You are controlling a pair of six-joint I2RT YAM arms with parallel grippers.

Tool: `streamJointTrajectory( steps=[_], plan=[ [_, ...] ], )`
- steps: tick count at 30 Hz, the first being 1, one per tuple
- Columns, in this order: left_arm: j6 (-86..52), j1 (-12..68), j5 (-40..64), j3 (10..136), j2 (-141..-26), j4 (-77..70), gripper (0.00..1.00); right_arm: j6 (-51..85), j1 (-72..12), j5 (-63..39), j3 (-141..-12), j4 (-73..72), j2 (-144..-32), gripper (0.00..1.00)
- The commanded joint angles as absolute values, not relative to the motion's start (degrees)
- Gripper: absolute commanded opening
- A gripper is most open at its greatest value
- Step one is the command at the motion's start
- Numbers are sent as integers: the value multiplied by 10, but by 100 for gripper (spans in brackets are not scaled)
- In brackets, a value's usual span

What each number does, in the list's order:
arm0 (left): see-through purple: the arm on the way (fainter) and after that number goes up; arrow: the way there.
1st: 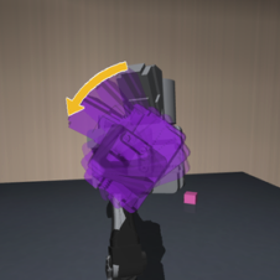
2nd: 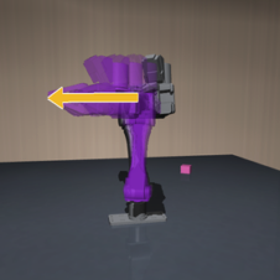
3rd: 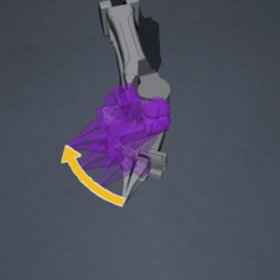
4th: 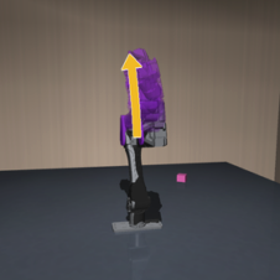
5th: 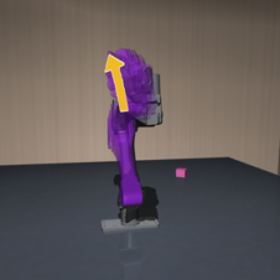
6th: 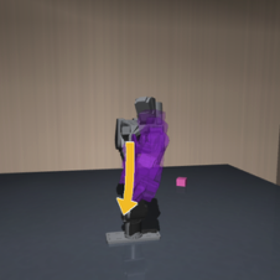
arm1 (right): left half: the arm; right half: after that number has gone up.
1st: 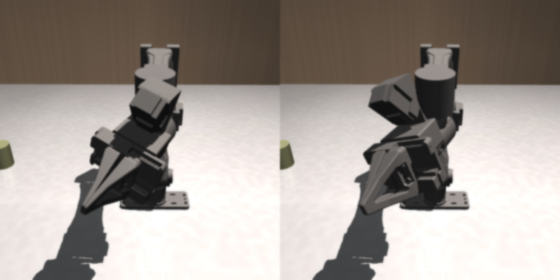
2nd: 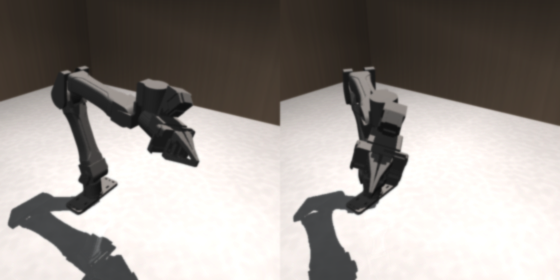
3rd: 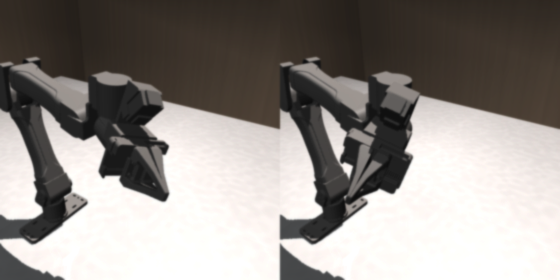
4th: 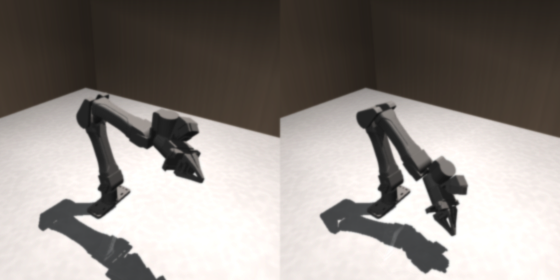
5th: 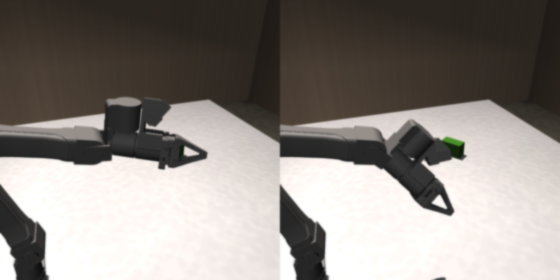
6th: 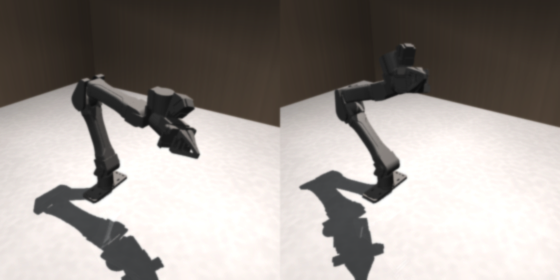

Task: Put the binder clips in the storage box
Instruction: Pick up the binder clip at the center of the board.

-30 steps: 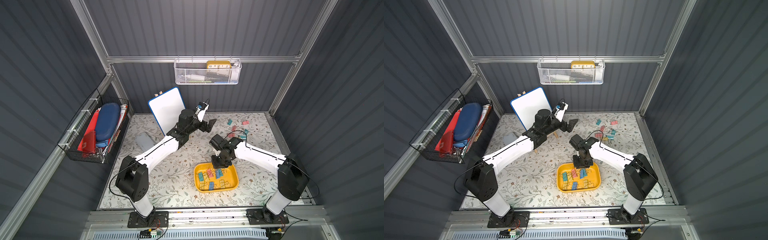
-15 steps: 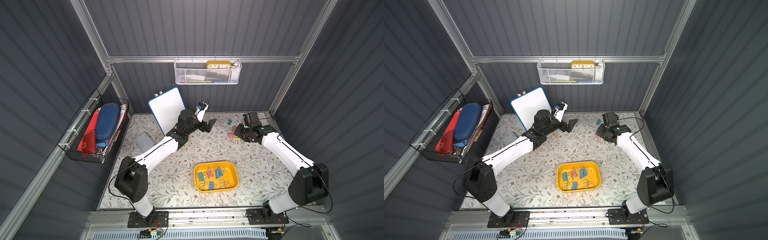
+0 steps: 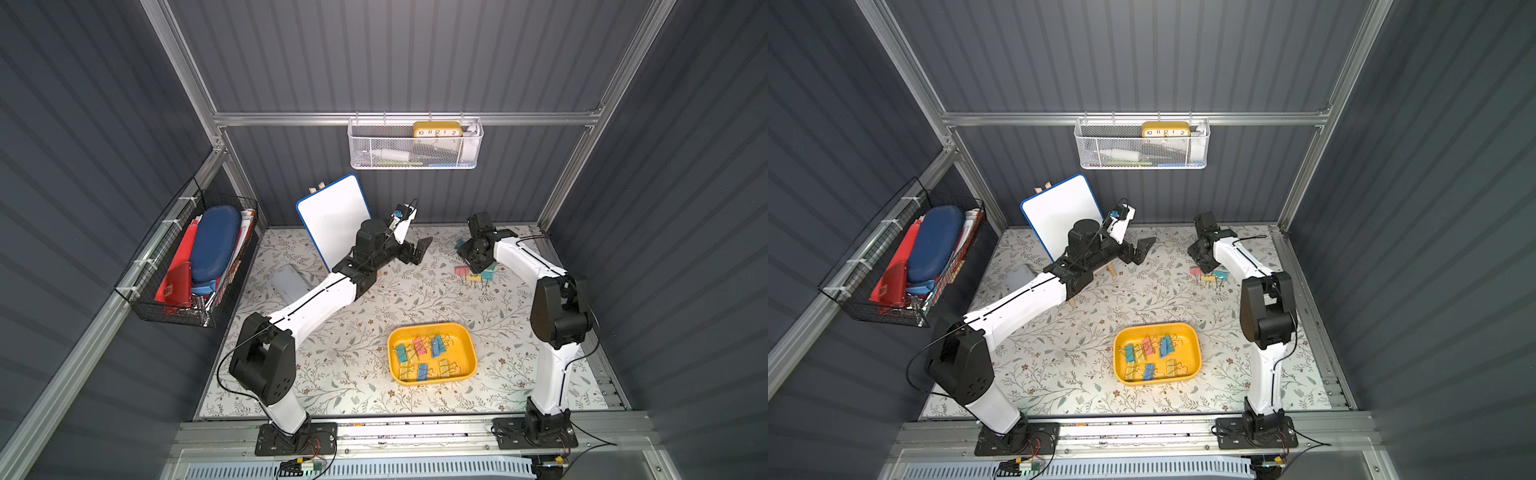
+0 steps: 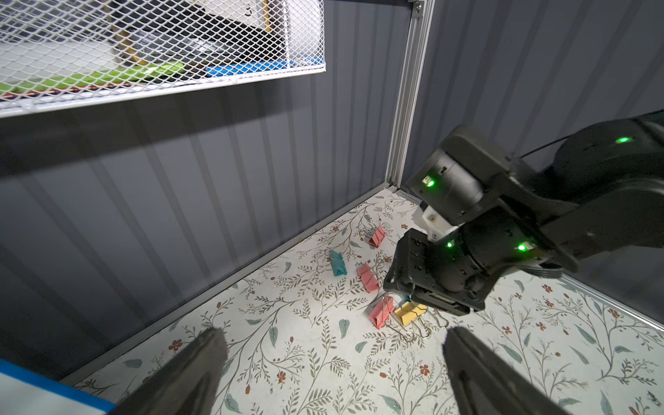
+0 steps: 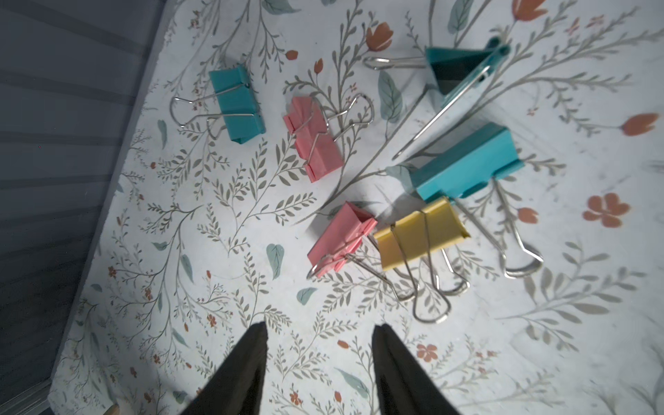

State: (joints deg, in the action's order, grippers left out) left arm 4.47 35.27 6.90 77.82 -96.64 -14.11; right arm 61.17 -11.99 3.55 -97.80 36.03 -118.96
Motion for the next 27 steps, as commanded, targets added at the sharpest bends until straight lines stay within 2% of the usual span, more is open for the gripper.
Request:
streamJointTrajectory(
  steps=[1,4,10,15,23,27],
  plan=[
    [49,353,66,777,-949,-146,99,624,-116,30,-1000,394,-1218,53],
    [50,353,65,778,-948,-146,99,613,-111,20,-1004,384,-1236,47],
    [49,353,63,777,-947,-144,99,591,-109,-6,-983,352,-1220,18],
    [49,353,62,779,-949,-146,99,571,-111,-34,-954,344,-1176,0],
    [50,353,62,780,-947,-149,99,504,-129,-39,-894,358,-1052,0],
    [49,353,62,778,-945,-147,99,445,-147,-83,-842,371,-955,0]
  ],
)
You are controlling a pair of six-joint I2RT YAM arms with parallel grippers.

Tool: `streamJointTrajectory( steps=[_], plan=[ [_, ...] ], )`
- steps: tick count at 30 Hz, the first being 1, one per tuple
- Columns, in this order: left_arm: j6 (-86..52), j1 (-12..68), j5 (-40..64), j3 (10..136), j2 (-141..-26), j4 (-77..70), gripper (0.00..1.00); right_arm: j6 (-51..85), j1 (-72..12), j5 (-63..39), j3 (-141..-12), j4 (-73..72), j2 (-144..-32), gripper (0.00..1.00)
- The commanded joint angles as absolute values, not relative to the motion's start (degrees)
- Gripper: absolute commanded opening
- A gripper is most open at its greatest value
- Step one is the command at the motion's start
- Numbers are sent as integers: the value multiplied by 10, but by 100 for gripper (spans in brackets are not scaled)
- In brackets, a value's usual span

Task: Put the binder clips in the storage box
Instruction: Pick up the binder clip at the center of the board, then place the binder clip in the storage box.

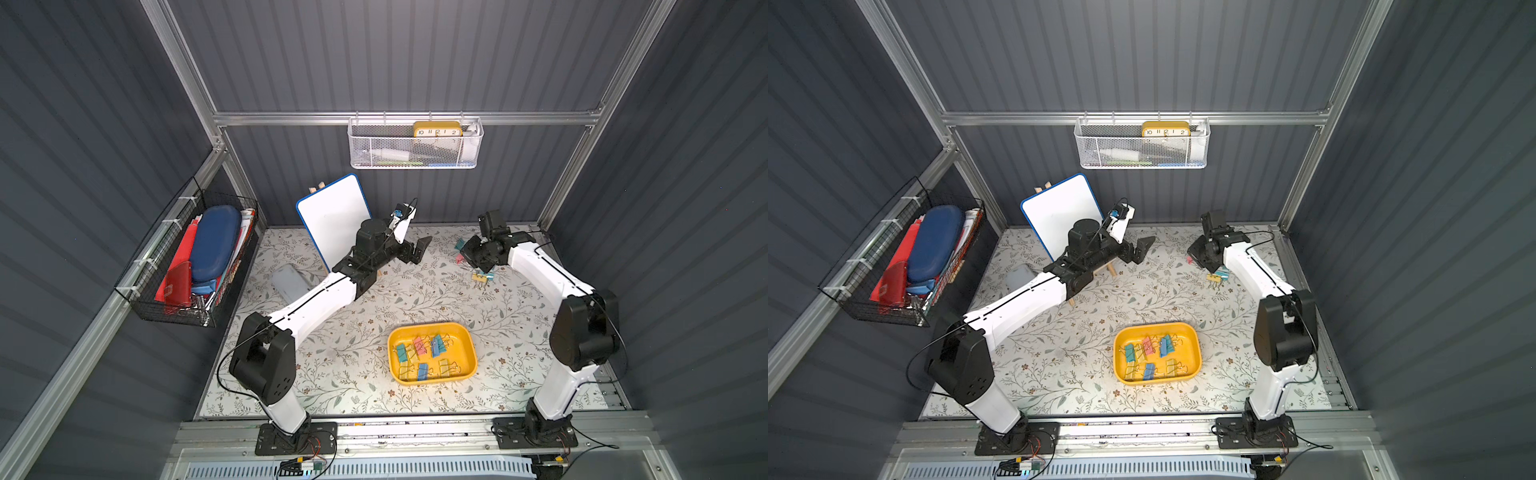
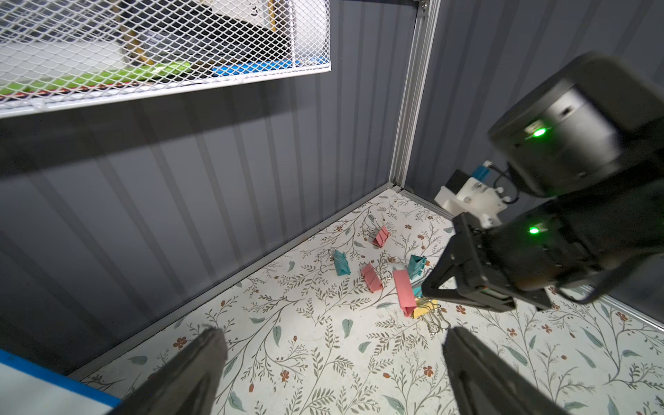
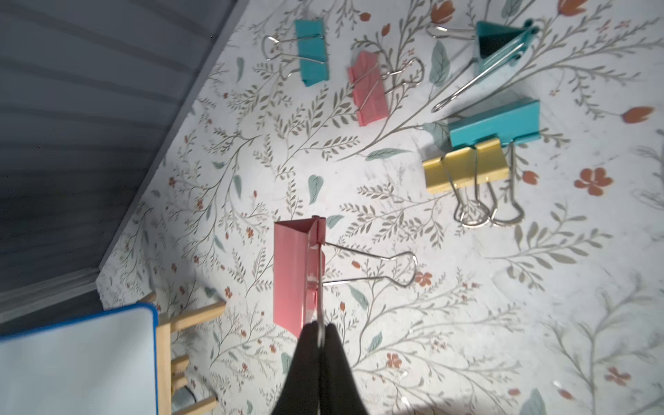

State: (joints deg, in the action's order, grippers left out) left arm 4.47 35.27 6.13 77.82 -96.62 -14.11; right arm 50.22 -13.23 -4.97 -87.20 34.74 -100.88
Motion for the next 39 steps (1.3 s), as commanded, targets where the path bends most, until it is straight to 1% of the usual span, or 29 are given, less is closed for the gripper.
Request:
streamJointTrajectory(
  steps=[1,4,6,9,11,14,16,19,24,25,28,30,33,39],
  plan=[
    [48,353,62,778,-944,-146,99,437,-151,-97,-818,370,-923,0],
    [46,353,62,775,-943,-148,99,427,-162,-175,-728,349,-820,0],
    [46,353,65,775,-944,-149,99,418,-167,-202,-676,358,-754,0],
    [44,353,69,777,-946,-149,99,411,-187,-215,-623,404,-670,0],
    [43,353,72,777,-947,-149,99,423,-209,-238,-596,413,-642,0],
    [41,353,77,776,-951,-150,99,455,-257,-260,-562,405,-631,0],
    [41,353,78,778,-954,-150,99,470,-290,-235,-544,409,-634,0],
    [41,353,80,778,-954,-151,99,505,-311,-210,-494,382,-630,0],
    [40,353,75,774,-953,-152,99,549,-315,-148,-414,358,-579,0],
    [40,353,75,774,-953,-152,99,557,-316,-120,-399,348,-567,0],
    [39,353,79,776,-955,-153,99,571,-315,-101,-367,336,-544,0],
    [38,353,82,775,-956,-154,99,566,-315,-94,-364,342,-557,0],
    [37,353,84,776,-958,-153,99,592,-316,-52,-370,371,-586,0],
    [36,353,82,774,-954,-154,99,651,-323,-7,-366,335,-621,0]
  ],
)
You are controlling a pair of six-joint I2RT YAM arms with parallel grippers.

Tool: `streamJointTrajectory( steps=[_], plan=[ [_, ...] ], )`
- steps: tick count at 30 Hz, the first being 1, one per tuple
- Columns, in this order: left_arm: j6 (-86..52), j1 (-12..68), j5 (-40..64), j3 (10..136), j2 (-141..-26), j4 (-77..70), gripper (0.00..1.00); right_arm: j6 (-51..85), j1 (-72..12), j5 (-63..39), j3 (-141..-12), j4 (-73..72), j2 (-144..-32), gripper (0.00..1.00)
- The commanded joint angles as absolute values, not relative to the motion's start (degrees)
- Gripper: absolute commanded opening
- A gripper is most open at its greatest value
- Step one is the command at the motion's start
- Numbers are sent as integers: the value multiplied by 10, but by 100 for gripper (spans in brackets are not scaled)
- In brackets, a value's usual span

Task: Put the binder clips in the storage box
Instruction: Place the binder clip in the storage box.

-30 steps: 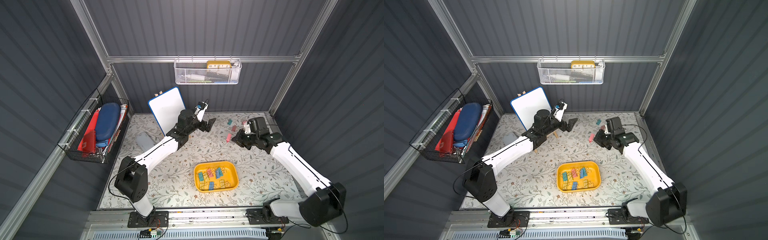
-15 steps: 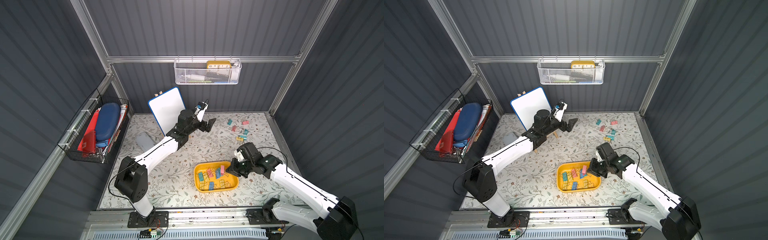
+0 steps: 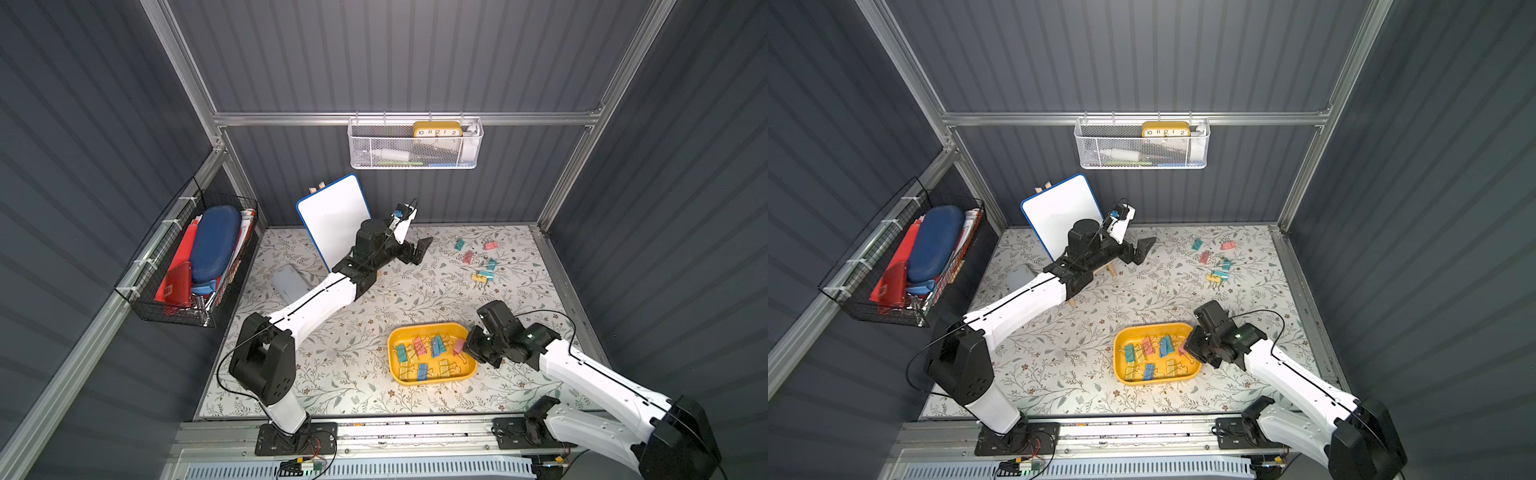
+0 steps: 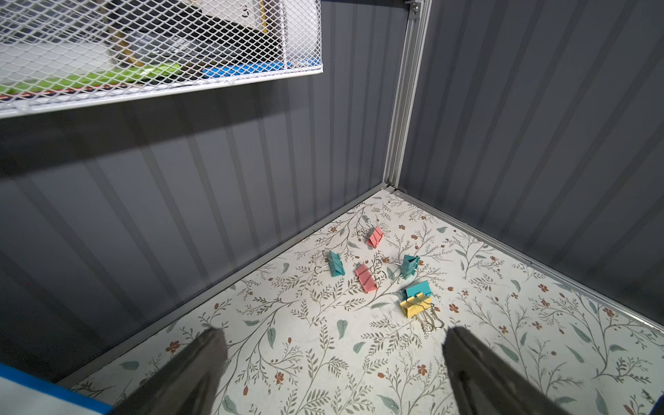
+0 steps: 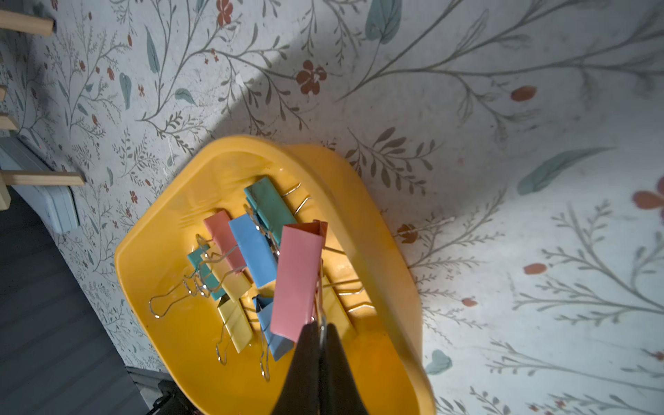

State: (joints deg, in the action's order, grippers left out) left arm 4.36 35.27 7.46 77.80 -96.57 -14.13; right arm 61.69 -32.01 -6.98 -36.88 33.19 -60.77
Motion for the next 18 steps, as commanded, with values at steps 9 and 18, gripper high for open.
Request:
streamJointTrajectory(
  steps=[9,18],
  plan=[
    [35,353,82,774,-954,-154,99,662,-354,21,-389,295,-691,0],
    [35,353,81,775,-953,-154,99,642,-366,34,-419,290,-725,6]
  ],
)
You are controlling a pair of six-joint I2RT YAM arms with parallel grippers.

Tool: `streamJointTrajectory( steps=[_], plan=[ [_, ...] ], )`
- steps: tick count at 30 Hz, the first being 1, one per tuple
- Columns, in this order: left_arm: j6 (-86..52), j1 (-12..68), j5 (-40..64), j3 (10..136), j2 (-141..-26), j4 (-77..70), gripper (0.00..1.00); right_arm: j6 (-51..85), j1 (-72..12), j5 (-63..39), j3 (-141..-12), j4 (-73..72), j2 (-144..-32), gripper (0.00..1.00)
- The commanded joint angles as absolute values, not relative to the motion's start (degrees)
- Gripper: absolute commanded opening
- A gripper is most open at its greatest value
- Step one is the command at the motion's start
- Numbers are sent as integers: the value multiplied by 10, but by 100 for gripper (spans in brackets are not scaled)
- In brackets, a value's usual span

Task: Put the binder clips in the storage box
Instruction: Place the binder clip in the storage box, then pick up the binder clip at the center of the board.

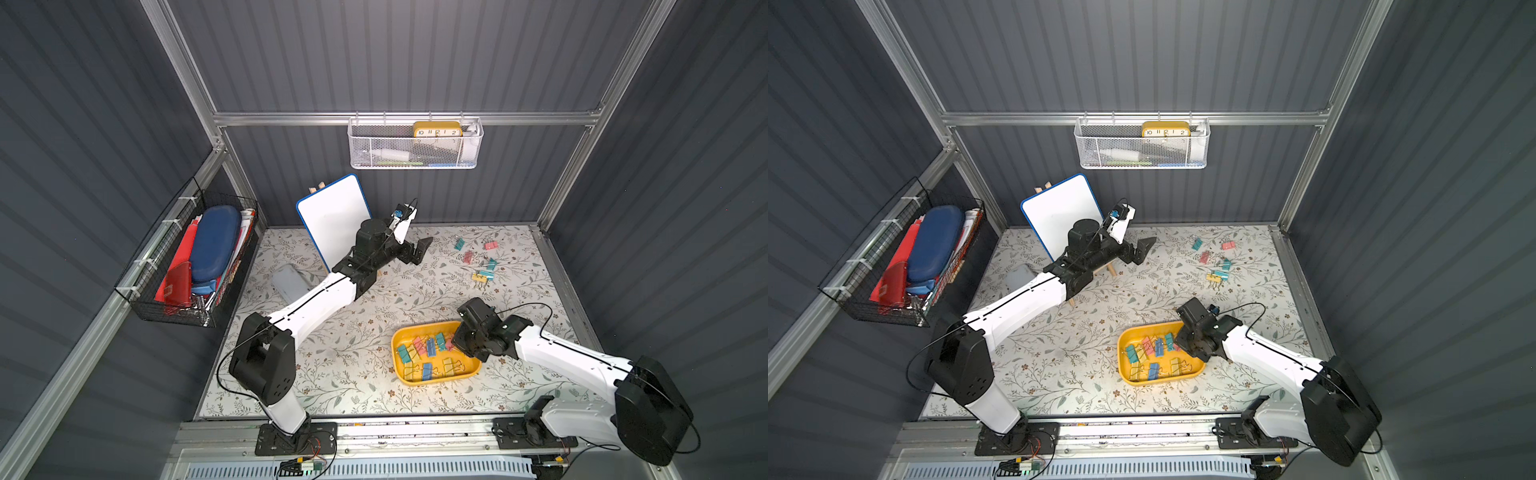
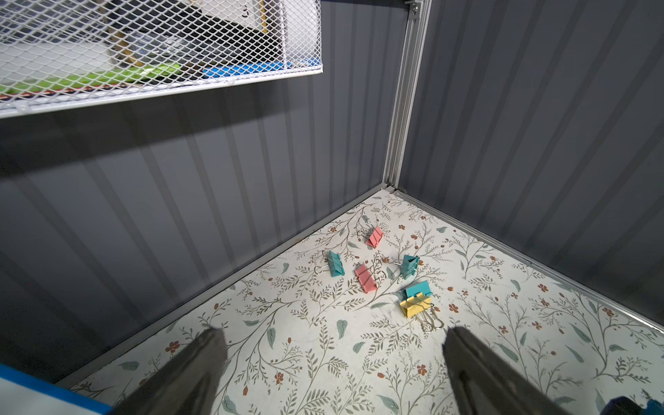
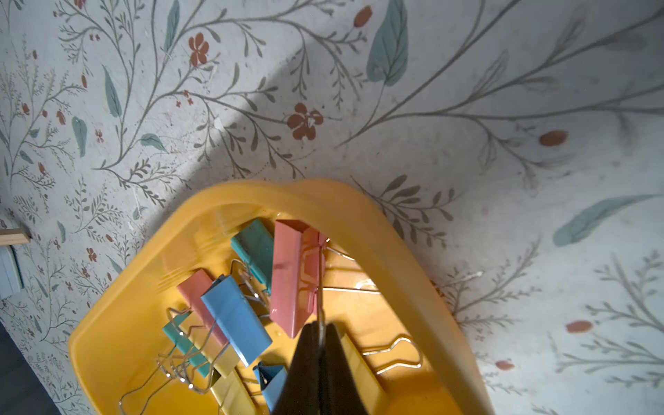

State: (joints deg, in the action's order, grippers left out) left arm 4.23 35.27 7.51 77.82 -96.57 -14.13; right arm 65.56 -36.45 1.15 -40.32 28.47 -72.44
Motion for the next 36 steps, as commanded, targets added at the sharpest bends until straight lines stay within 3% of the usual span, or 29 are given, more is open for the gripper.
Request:
streamJointTrajectory(
  steps=[1,7,11,13,17,25,28,32,36],
  plan=[
    [35,353,81,774,-952,-154,99,636,-367,31,-421,289,-725,10],
    [36,353,79,774,-949,-154,99,587,-365,79,-460,307,-670,25],
    [34,353,80,774,-947,-155,99,503,-352,188,-517,319,-637,31],
    [34,353,81,774,-946,-154,99,456,-318,219,-547,312,-644,34],
    [35,353,77,772,-941,-155,99,411,-223,177,-612,304,-721,35],
    [40,353,72,771,-941,-155,99,462,-122,106,-726,312,-913,41],
    [41,353,66,771,-938,-155,99,533,-101,70,-746,328,-966,48],
    [42,353,68,770,-938,-156,99,606,-96,92,-707,232,-979,74],
    [44,353,69,771,-938,-157,99,648,-90,79,-687,172,-995,76]
  ],
)
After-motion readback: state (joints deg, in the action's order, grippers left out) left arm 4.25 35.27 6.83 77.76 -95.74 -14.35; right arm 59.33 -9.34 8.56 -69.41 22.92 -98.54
